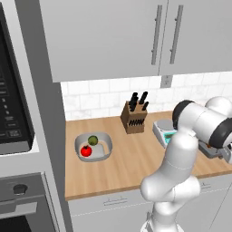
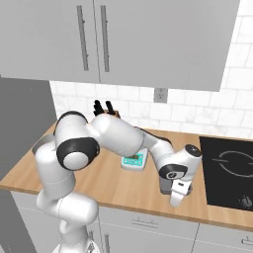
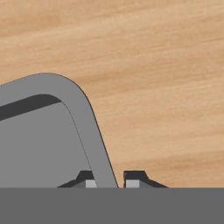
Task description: Take the meat container that has the chicken drumstick and place it on the second highest rack of the freezer. Then take the vegetable container that has the lime and tomato and place it on the highest rack of the freezer.
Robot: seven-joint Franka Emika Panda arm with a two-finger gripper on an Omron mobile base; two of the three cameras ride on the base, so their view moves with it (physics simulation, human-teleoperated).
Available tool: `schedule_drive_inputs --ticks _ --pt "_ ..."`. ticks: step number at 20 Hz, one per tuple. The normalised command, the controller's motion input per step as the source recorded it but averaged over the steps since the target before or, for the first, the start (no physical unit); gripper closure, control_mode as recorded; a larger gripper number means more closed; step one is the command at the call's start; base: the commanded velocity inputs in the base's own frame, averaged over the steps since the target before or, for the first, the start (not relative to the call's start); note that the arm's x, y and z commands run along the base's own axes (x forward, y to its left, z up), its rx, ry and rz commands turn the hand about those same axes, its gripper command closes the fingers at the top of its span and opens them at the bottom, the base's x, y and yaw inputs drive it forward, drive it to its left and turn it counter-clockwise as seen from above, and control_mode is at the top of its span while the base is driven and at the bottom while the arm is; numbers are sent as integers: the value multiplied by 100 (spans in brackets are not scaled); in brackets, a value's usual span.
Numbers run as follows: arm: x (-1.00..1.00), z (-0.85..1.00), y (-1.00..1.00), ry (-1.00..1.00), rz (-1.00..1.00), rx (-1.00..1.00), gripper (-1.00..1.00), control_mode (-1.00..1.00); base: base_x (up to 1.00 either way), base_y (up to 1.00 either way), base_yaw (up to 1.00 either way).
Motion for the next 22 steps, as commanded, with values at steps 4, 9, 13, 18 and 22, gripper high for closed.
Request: schedule_drive_inputs --ticks 4,9,13,18,22 --pt "0 0 0 0 0 0 100 -100 0 0 0" --pt "0 -1 0 0 0 0 100 -100 0 0 0" --pt "-9 2 0 0 0 0 100 -100 0 0 0" --pt "-5 66 9 -2 -6 0 100 -100 0 0 0" --pt "-23 98 13 0 -7 0 100 -100 0 0 0"
